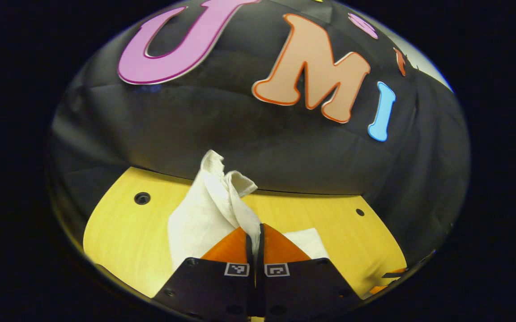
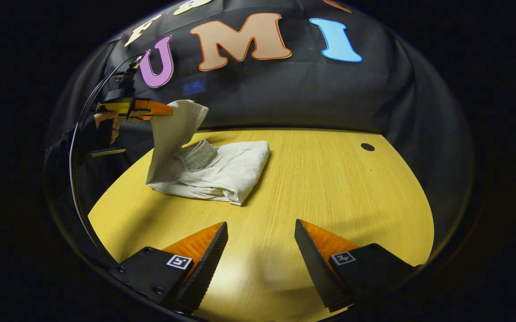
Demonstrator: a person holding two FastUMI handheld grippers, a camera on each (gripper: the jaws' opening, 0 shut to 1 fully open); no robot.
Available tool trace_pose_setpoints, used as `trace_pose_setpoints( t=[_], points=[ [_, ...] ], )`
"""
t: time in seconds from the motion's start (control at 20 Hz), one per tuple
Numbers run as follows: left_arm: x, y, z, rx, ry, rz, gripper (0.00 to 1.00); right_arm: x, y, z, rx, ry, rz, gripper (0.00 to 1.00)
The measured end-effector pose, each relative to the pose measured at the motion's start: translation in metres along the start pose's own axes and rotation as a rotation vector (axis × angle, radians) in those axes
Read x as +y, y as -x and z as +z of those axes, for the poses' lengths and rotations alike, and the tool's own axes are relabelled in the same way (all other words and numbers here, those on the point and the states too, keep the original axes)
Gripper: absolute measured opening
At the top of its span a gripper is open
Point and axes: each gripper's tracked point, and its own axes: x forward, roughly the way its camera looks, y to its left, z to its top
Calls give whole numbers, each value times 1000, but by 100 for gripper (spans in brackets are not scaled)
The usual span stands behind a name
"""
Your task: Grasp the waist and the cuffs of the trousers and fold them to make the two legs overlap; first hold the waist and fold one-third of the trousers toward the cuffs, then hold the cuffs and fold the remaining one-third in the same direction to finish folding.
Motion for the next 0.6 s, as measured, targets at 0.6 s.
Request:
trace_pose_setpoints(
  t=[0.6],
  points=[
    [-122,-54,-149,256,-177,-83,0,-30,12,-12,5,-42,-10,96]
  ],
)
